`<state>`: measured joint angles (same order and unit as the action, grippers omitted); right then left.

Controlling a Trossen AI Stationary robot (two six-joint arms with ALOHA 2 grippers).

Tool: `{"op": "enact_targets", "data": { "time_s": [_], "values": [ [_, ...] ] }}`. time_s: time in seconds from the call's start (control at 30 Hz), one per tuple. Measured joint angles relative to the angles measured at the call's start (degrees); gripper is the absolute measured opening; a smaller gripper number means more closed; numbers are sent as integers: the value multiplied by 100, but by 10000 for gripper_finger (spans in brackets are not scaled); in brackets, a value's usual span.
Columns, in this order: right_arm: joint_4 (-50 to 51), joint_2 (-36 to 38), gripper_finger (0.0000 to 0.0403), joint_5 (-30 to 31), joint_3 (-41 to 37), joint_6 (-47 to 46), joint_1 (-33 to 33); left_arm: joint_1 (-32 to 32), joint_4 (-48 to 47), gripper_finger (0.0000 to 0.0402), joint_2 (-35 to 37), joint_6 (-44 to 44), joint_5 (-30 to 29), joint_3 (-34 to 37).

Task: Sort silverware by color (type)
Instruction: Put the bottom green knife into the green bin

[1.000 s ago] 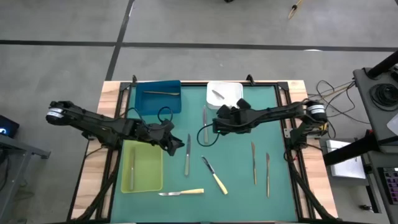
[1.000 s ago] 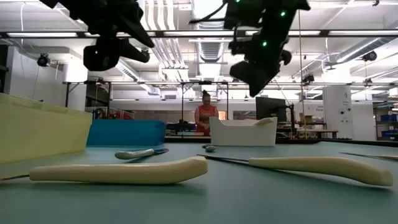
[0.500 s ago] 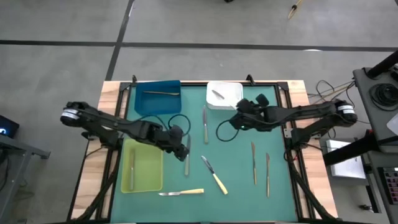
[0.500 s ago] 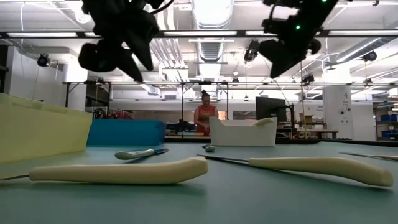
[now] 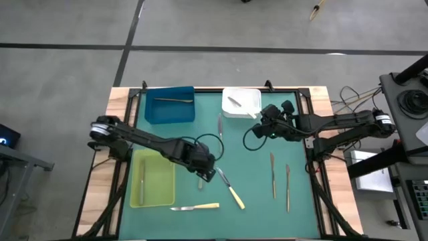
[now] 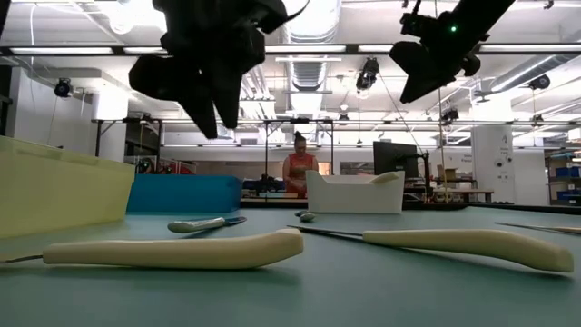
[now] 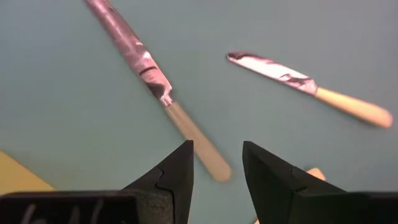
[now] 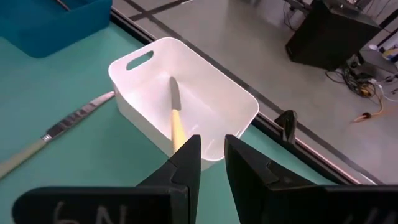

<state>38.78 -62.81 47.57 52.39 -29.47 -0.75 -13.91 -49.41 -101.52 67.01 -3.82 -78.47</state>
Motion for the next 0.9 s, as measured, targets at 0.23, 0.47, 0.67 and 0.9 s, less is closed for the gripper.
{"op": "enact_targets", "data": {
  "time_s": [0.23, 0.47, 0.67, 0.9],
  "values": [
    [-13, -33, 63, -2, -3, 57, 0, -63, -356, 119, -541, 270, -6, -304],
    [-13, -33, 63, -2, -5, 57, 0, -64, -327, 119, -828, 451, -74, -331],
    [-12, -33, 63, -2, -5, 57, 0, -68, -302, 119, -946, 333, -123, -324],
    [-13, -33, 63, -2, -5, 92, 0, -62, -259, 128, -949, 256, -296, -324]
  ]
}}
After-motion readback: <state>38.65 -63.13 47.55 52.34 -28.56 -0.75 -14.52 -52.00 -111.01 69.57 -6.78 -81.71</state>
